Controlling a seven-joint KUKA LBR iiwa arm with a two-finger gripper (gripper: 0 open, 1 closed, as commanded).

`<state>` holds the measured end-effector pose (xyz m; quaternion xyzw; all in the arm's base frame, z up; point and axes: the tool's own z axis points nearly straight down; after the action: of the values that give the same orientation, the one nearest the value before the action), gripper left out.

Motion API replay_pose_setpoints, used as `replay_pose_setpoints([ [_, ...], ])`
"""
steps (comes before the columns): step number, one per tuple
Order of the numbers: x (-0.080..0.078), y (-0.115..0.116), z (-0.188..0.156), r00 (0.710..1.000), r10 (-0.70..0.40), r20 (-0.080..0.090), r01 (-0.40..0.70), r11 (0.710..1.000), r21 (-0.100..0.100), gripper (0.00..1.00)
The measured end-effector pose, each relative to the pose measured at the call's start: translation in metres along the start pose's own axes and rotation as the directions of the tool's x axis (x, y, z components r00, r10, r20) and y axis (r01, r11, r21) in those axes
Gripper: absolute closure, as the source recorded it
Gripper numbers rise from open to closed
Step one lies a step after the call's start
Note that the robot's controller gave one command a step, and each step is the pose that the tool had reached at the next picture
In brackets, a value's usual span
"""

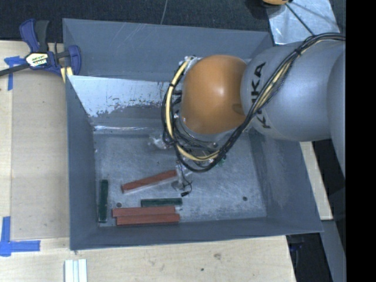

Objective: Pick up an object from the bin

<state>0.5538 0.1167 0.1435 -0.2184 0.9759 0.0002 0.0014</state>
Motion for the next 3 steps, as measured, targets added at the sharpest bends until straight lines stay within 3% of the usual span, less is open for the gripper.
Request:
replay_pose_setpoints([
  [1, -0.021, 0.021, 0.039, 0.986, -0.165, 0.004, 0.165, 0.986, 0.002, 0.0],
  [2, 0.005, 0.015, 0.073, 0.937, -0.348, 0.002, 0.348, 0.937, 0.0, 1.0],
  [3, 0.004, 0.015, 0.073, 0.938, -0.348, 0.001, 0.348, 0.938, 0.0, 1.0],
])
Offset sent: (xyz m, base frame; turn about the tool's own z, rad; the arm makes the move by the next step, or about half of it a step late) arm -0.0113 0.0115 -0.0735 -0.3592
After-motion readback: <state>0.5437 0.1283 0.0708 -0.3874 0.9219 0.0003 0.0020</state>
